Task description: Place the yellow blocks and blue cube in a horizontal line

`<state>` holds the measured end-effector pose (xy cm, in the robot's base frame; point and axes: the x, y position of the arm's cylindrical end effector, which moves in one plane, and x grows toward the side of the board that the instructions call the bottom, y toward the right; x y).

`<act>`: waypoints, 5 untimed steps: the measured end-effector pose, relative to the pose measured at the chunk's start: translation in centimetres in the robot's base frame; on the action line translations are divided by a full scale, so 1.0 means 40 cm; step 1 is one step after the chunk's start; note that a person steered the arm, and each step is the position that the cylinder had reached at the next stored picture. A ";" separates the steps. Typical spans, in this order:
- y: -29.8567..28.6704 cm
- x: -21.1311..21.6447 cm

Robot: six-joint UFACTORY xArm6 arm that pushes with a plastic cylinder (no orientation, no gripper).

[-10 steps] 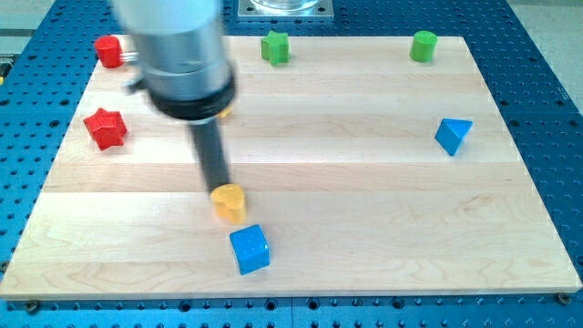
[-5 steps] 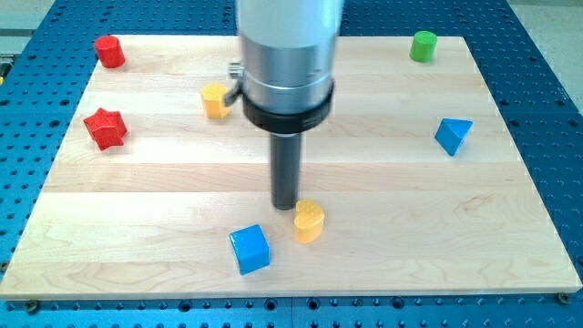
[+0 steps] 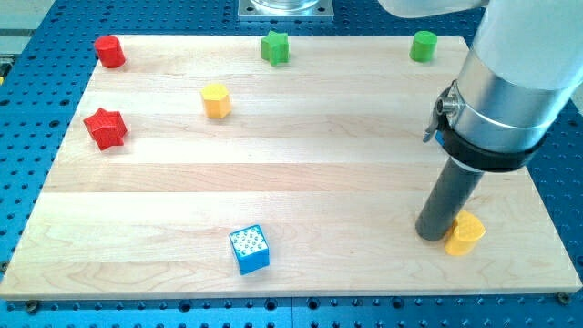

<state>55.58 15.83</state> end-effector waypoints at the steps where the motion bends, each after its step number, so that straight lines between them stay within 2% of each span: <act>1: 0.081 -0.008; 2: 0.163 0.010; 3: 0.130 -0.073; 5: -0.072 -0.228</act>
<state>46.45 12.95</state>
